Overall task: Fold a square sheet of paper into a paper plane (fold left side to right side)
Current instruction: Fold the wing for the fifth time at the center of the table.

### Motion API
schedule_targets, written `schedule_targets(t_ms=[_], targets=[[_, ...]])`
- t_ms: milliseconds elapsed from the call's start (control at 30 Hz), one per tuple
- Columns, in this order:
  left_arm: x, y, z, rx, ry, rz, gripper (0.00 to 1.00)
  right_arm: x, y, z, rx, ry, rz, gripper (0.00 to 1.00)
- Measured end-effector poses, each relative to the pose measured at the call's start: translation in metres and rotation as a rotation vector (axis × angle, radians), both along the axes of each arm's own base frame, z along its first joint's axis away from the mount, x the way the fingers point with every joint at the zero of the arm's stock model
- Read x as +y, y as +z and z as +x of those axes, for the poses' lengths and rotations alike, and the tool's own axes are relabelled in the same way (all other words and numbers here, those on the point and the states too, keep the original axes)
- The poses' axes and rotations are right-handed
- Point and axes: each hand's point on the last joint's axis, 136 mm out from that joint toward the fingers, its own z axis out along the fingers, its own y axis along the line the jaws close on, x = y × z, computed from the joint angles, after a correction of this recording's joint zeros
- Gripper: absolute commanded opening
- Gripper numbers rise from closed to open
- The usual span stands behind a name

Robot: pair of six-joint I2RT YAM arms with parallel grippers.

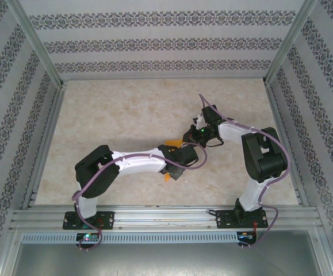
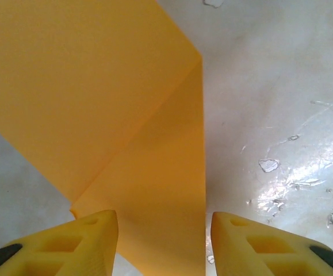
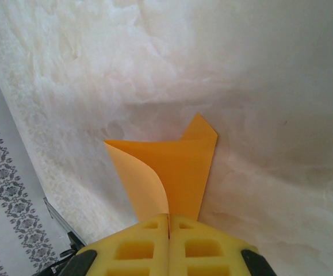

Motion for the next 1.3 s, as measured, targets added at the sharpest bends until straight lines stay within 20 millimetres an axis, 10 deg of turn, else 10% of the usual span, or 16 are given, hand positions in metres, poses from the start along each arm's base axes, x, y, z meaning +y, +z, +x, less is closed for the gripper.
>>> schedule_targets(t_ms=[500,767,1300], targets=[[0.003,-0.002,0.0,-0.004,0.024,0.005,0.14,-0.001,-0.003,0.0,0.005,-0.003,-0.008,0.0],[0.009,-0.006,0.0,-0.006,0.038,0.02,0.04,-0.008,-0.006,0.004,-0.008,-0.022,-0.037,0.27],[0.008,0.0,0.017,0.185,0.144,-0.287,0.0,-0.093,0.025,0.005,-0.207,-0.194,-0.19,0.58]])
